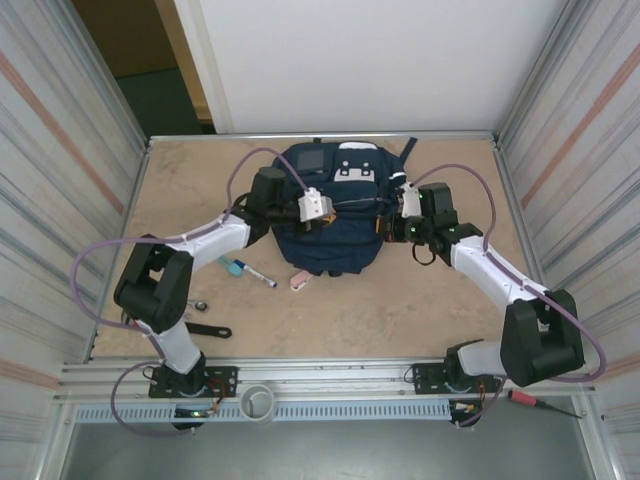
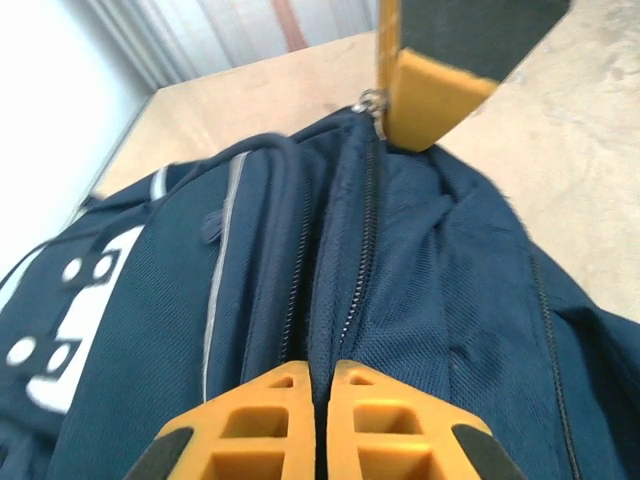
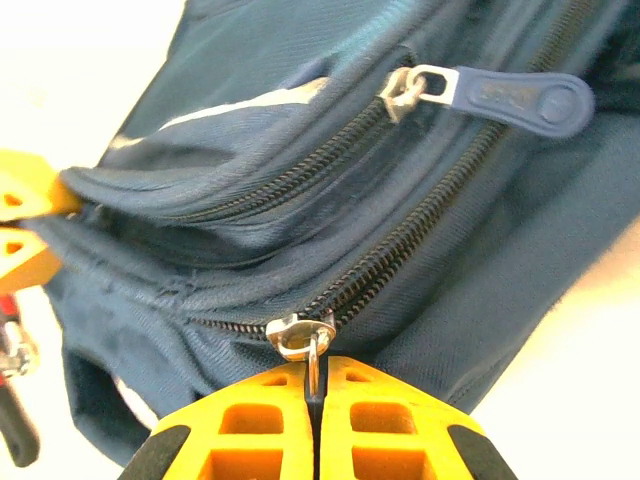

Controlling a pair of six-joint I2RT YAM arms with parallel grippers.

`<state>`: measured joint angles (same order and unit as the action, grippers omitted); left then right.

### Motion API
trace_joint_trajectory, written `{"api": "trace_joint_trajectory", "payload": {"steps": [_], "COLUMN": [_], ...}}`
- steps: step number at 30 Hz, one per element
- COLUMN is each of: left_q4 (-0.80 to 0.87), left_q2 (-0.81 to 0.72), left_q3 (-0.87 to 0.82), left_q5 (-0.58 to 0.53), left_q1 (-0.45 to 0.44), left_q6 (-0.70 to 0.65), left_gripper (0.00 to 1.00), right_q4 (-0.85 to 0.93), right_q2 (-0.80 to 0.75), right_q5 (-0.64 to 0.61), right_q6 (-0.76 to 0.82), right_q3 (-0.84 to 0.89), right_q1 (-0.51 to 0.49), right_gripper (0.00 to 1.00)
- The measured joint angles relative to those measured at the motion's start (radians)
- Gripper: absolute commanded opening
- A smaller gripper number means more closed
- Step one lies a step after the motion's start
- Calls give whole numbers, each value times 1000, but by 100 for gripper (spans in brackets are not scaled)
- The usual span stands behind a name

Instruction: Pack books, pencil case, and school supplies into a backpack

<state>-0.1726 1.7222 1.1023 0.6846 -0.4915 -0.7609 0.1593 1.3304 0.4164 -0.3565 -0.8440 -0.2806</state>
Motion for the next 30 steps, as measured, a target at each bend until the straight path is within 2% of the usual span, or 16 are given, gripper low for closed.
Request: {"api": "trace_joint_trajectory", "payload": {"steps": [1, 5, 8, 10, 16, 18, 19, 21, 25, 26, 30], "left_q4": [3, 37, 71, 91, 155, 183, 193, 212, 220, 222, 172], "left_q2": [-2, -39, -100, -130, -120, -84, -63, -32, -10, -10, -14], "left_q3": [-2, -21, -57, -65, -28, 11, 32, 61, 80, 80, 58], "left_q5": [-13, -115, -198, -237, -292, -305, -312, -320, -317, -306, -194], "left_q1": [9, 34, 49, 26, -137, -170, -179, -185, -175, -166, -111], "left_q6": [0, 14, 21, 6, -39, -56, -62, -76, -93, -100, -96], "left_gripper": [10, 42, 58, 62, 63, 60, 55, 41, 3, 0, 0], "right_q4": [-8, -23, -26, -31, -48, -54, -56, -57, -50, -51, -51], "right_q2": [6, 27, 41, 50, 66, 66, 66, 66, 66, 66, 68], "right_q5": [4, -8, -22, -25, -26, -26, -25, -26, -19, -14, 39], "right_q6": [-3, -27, -41, -54, -63, -66, -71, -78, -77, -77, -65], "right_q3": [-4, -15, -15, -15, -27, -29, -29, -29, -28, -27, -23], "right_q1": [-11, -41, -55, -70, -124, -140, -145, -148, -136, -128, -61], "right_gripper": [0, 0, 0, 0, 0, 0, 0, 0, 0, 0, 0]}}
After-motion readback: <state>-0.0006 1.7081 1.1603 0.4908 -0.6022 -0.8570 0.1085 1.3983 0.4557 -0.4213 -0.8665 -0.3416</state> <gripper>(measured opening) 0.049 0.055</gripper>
